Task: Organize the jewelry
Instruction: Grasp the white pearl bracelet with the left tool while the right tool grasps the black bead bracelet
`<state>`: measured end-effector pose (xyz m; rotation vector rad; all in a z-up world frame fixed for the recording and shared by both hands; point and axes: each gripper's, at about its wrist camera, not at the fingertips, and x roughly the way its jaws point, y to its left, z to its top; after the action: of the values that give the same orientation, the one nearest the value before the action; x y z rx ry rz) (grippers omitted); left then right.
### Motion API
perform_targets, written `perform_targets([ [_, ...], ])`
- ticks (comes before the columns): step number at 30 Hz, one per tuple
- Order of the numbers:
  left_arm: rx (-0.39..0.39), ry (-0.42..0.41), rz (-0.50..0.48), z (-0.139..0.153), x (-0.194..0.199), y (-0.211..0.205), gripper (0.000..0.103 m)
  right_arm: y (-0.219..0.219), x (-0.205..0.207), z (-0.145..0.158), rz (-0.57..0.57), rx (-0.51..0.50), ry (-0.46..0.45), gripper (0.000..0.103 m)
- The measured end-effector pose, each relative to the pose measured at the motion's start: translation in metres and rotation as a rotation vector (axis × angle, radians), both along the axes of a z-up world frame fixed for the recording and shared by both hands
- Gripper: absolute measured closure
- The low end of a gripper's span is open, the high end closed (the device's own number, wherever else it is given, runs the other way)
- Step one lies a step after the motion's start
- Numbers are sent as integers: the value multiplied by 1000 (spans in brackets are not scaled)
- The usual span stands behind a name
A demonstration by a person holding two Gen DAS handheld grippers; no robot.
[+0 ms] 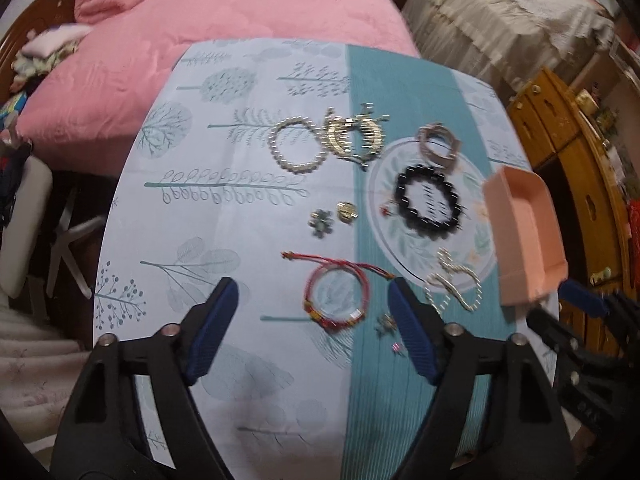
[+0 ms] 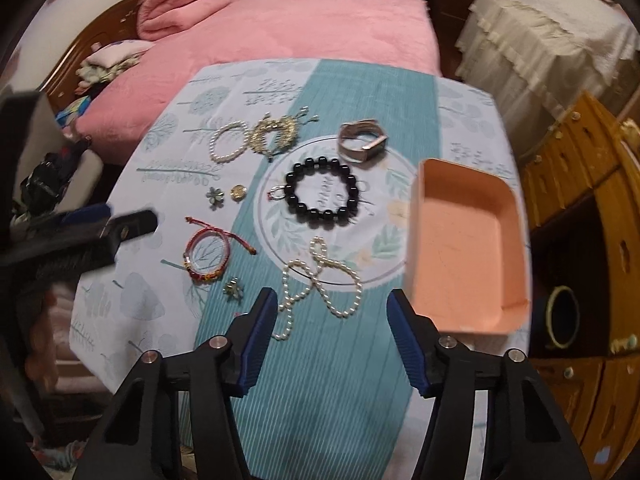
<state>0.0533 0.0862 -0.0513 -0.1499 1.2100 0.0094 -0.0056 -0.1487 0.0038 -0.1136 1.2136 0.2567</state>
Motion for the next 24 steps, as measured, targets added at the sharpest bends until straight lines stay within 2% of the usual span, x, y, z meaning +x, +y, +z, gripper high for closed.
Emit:
perform_targets([
  [4,-18,29,54,-13,31,16,32,7,24,-14,59,54,36,51],
  [10,-9,87,43,-38,83,24,45,25,76,-37,107,66,77,51],
  [16,10,145,-14,-60,131,22,47,54,132,-68,153,41,114,51],
  [19,-9,190,-48,-72,148,23,47,71,155,-88,161,39,144,51],
  [22,5,218,-36,-82,159,29,47,88,173,-107,158,22,168,51],
  [24,-2,231,-27,-87,166,33,47,98,178,-115,161,2,173,57],
])
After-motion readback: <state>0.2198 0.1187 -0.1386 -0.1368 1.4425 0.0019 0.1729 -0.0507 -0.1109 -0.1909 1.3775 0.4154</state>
